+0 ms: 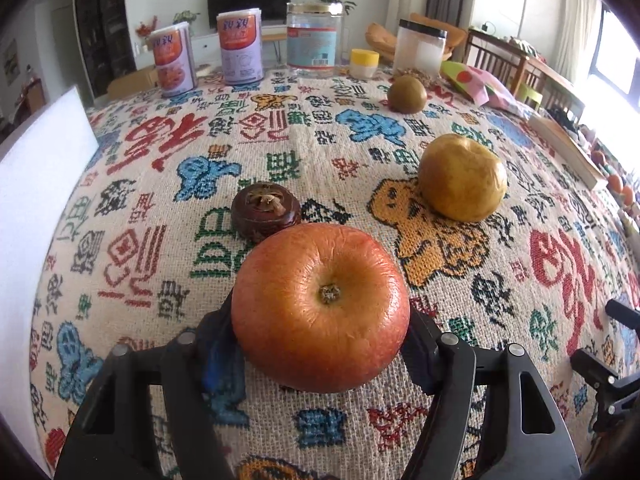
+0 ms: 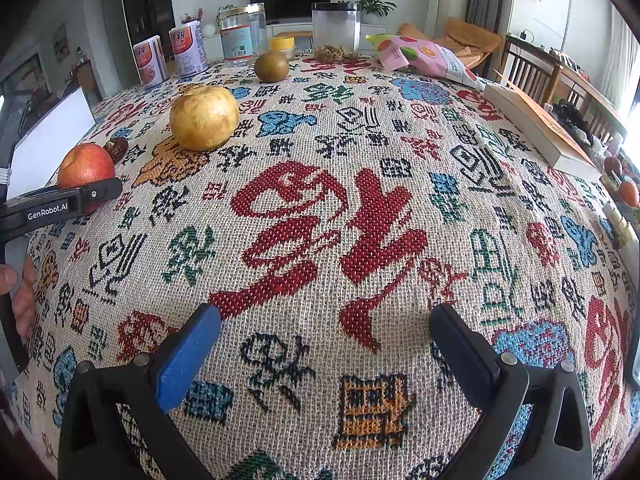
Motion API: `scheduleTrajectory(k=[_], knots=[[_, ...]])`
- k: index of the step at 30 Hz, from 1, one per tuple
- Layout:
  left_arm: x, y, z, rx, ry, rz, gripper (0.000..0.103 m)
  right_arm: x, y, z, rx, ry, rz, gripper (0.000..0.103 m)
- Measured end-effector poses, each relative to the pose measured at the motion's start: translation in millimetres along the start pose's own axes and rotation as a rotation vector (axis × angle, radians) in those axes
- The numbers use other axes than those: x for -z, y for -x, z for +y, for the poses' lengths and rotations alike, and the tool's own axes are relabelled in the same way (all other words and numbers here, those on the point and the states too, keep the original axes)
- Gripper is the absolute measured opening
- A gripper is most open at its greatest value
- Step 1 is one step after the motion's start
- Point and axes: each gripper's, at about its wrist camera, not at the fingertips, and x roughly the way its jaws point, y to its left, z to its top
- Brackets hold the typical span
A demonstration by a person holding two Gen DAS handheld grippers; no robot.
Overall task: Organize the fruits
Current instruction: 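Move the left tool down around the red apple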
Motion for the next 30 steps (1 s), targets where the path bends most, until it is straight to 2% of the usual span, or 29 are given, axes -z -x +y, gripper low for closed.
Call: scheduleTrajectory(k=[5,8,10,12,13,15,20,30], knots=[[40,35,19,0.006,-0.040,0.043,0.071,0,0,0,0.000,0.000,0.000,0.103],[64,56,38,-0.006,-0.015,0.063,0.071,0,0,0,0.000,0.000,0.000,0.103],[73,63,45,-0.032,0.006,0.048,0.072,-1,0,0,0.000,0.000,0.000,0.103],[75,63,48,-0.055,0.014,0.019,0.075,0,0,0,0.000,0.000,0.000,0.103],[74,62,48,-0.074,0.020,0.014,0.085,-1,0,0,0.000,0.000,0.000,0.103],[73,57,46,-0.103,0.030,0.011,0.097,0,0,0,0.000,0.000,0.000,0.103],[72,51,53,-0.105,0.057,0.044,0.102,0,0,0,-0.001,0.000,0.000,0.103],[73,51,52,-0.111,0.054,0.042,0.103,0,0,0,-0.001,0.000,0.000,0.103]])
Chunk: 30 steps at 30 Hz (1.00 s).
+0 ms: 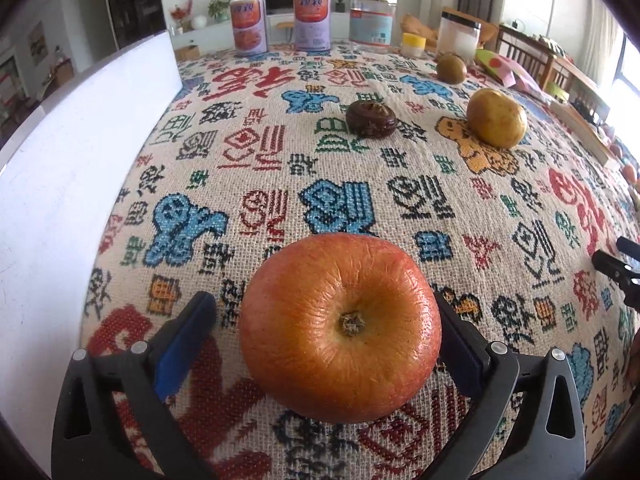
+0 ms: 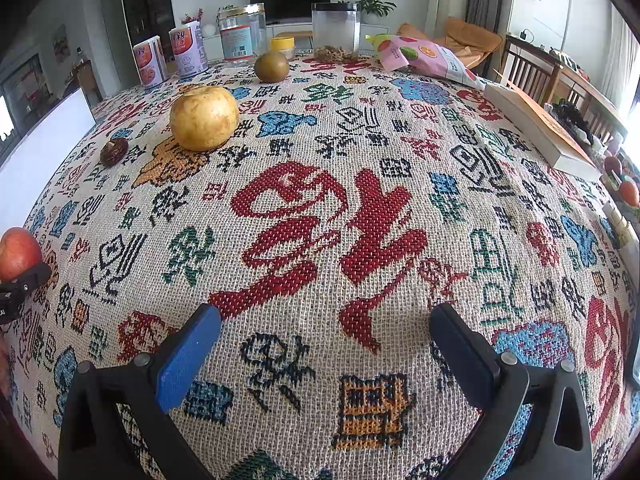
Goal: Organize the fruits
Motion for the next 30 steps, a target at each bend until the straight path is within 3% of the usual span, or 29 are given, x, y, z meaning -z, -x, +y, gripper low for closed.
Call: scheduleTrajectory(k=[18,20,24,26,30], knots=[[0,0,0,0.000,0.000,0.000,0.103,0,3,4,0.009,-0.035,0.028,0.103],[-1,-1,1,0.001,0.001,0.000,0.103,-3,11,23,-0.122,-0.031,0.008,0.101],[-2,0,2,0.002,0.004,0.000,0.103,-30,11,93,-0.311,0.130,-0.060,0.095],[-2,-1,2,0.002,0.004,-0.001,0.103,-50,-2,130,-0.339,0.227,-0.078,0.081],[-1,-1,2,0.002,0.004,-0.001,0.103,-97,-40,182,-0.340,0.331,-0.059,0.076]])
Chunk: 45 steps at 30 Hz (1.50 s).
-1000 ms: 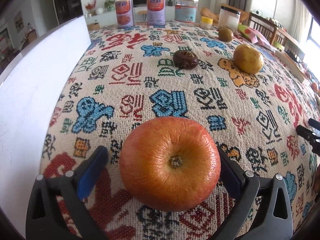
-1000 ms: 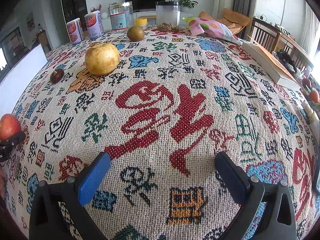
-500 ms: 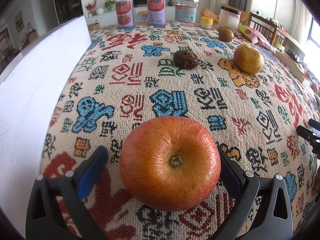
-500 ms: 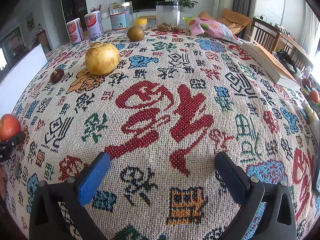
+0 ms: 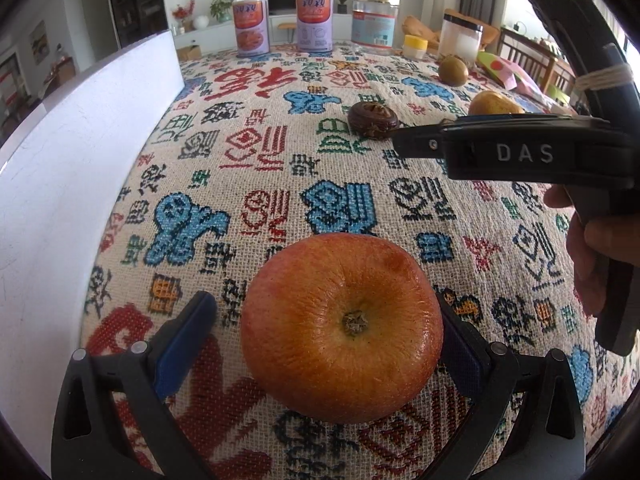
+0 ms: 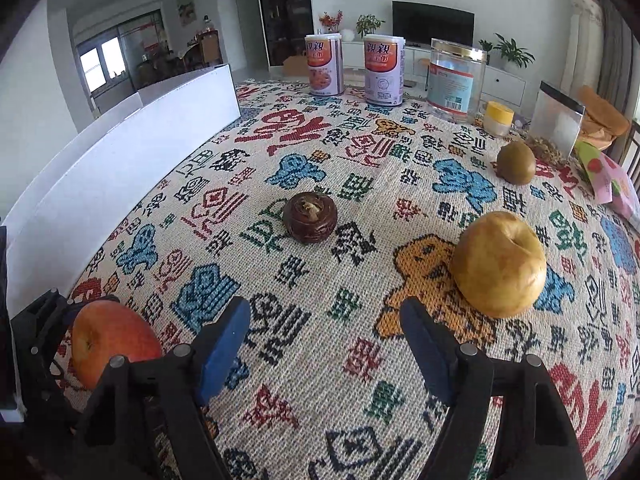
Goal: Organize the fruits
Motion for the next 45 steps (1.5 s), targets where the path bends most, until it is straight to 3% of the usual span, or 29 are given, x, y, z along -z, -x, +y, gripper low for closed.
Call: scheduleTrajectory(k=[3,6,7,10,12,19,24,28,30,31,32,34,45], knots=[[-1,0,1,0.000,0.002,-0.001,0.103,-32,-38,6,-0.023,0.012,0.062,0.074],[-1,0,1,0.000,0.002,-0.001,0.103,-43,-62,15,-0.007,0.039,0.099,0.067],[-1,0,1,0.000,0.002,-0.001,0.103,-43,-64,17,0.010,0.042,0.083,0.064],[-1,0,1,0.000,0.002,0.000,0.103,-39,-59,14,0.038,0.015,0.052,0.040],[-1,0,1,0.000,0.002,-0.001,0.103,-32,-49,5,0.014,-0.024,0.054,0.040],[-1,0,1,-0.002,0.001,0.000,0.103,47,48,-32,0.002,-0.100,0.045,0.040],[-1,0,1,-0.002,0.001,0.000,0.103,111,105,-73,0.201,-0.177,0.042,0.040],[-1,0,1,-0.002,0.001,0.000,0.103,135,105,-99,0.302,-0.232,0.046,0.041],[-1,0,1,-0.002,0.001,-0.001,0.103,138,104,-101,0.318,-0.250,0.010,0.047],[-1,0,1,-0.002,0.001,0.000,0.103,137,105,-101,0.340,-0.252,0.007,0.057],[-1,0,1,-0.002,0.001,-0.001,0.103,136,103,-101,0.344,-0.257,0.013,0.080],[-1,0,1,-0.002,0.001,0.000,0.103,136,94,-104,0.320,-0.270,0.060,0.102],[-1,0,0,-0.002,0.001,-0.001,0.103,140,93,-103,0.303,-0.284,0.058,0.103]])
